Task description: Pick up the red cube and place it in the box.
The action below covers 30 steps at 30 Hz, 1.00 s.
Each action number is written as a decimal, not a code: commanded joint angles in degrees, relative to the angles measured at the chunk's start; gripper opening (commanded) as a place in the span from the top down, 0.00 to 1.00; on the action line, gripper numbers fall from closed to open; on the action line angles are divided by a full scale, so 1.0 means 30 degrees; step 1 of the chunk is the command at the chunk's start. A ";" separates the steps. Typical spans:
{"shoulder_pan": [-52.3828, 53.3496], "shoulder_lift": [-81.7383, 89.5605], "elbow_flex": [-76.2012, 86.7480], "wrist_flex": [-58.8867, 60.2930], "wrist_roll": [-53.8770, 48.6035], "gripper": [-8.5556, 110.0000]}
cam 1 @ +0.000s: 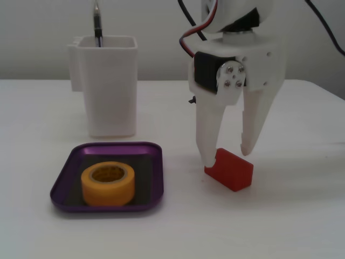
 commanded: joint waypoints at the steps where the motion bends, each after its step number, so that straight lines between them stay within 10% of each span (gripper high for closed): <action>1: -0.0029 -0.0205 0.0176 -0.0850 -0.0146 0.79; 19: 0.0000 0.0000 0.2373 -0.2666 -0.0439 0.93; 30: -0.0029 0.4395 -0.6504 0.1641 0.2813 0.93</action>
